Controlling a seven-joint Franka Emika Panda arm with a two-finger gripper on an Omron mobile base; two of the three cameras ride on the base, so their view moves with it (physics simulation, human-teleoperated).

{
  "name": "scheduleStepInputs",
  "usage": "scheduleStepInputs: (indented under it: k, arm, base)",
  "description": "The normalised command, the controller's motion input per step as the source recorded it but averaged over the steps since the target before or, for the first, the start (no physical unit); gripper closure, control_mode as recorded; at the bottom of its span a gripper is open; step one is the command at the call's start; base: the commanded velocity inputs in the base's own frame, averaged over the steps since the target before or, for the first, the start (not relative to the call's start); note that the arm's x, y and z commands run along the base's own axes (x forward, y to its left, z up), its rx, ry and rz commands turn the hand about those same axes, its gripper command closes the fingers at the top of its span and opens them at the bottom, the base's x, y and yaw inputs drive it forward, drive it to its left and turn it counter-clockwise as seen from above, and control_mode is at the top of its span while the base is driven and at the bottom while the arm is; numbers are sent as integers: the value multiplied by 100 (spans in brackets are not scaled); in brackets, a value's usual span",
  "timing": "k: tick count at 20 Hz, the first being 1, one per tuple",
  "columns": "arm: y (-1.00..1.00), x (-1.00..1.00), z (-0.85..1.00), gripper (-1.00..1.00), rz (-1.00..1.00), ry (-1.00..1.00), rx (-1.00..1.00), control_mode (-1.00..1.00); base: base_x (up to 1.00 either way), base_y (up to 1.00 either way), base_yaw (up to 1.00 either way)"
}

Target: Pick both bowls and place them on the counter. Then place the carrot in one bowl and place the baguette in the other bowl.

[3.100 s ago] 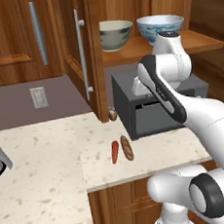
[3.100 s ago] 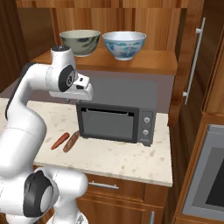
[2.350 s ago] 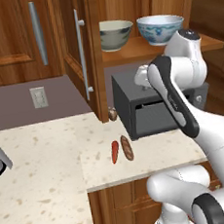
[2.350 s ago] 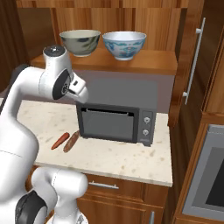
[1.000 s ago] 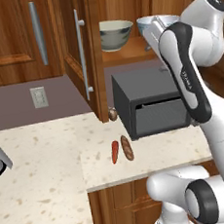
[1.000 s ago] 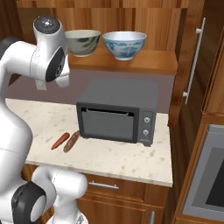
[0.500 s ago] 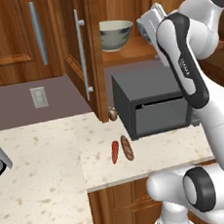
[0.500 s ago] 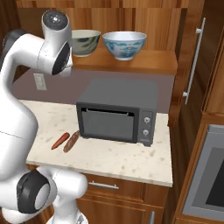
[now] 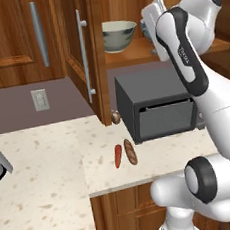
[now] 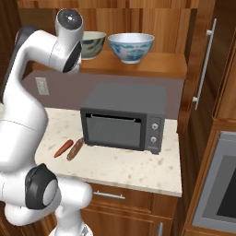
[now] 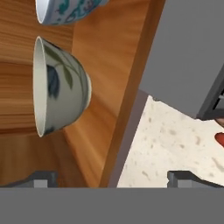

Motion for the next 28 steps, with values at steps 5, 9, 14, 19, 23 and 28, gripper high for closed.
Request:
scheduleStepInputs:
  k: [5,9,14,19,23,28]
  arm:
    - [9,44,6,-100,0,-1,5,-100]
    - [6,43,8,-100,0,0,6,-100]
    - [8,39,1,-100,0,0,2,-100]
    - [7,39,0,-100,0,0,0,-100]
    - [5,40,0,-100,0,1,0,-100]
    - [5,31,-7,-100,0,11,0,-100]
  base:
    - [0,0,0]
    - [0,0,0]
    - [0,0,0]
    - [0,0,0]
    - [0,0,0]
    - [0,0,0]
